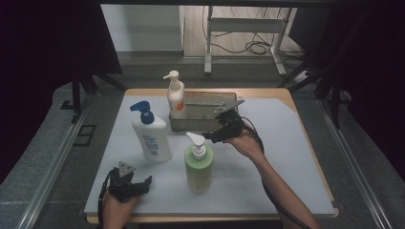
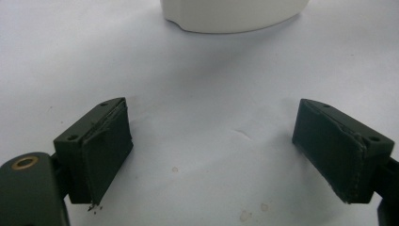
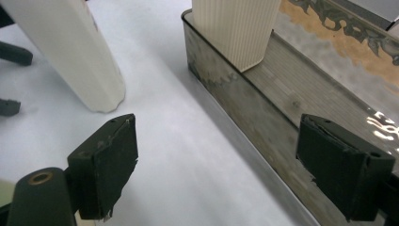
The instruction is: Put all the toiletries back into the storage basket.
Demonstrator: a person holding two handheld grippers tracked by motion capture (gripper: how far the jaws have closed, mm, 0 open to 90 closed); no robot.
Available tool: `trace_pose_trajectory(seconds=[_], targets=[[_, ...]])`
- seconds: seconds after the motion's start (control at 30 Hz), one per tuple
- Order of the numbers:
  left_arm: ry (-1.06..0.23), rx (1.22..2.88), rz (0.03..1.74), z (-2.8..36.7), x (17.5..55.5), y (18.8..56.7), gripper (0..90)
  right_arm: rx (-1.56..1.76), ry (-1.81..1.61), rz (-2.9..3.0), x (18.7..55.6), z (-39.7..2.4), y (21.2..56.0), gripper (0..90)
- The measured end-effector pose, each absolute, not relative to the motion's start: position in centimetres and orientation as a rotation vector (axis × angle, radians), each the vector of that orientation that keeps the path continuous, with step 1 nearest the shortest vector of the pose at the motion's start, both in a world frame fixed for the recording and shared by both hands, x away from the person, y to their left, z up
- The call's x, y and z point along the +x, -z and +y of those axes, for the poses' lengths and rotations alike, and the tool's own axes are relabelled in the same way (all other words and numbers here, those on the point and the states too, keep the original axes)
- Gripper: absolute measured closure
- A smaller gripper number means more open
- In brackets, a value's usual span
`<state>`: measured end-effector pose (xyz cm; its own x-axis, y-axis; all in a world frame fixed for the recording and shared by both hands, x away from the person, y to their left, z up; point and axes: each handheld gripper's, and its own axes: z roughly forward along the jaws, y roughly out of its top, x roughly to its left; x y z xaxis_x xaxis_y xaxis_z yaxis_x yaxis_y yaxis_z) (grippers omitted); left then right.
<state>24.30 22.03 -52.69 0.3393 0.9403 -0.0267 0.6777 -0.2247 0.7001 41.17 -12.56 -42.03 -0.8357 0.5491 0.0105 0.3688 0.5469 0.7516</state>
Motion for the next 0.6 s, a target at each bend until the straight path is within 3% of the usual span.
trace_pose_trajectory(seconds=[0.6], targets=[[-0.547, 1.984, 1.412, 22.0, 24.3, 52.7, 11.7, 0.746, -1.182, 2.573, 38.8, -15.2, 43.6, 1.2]])
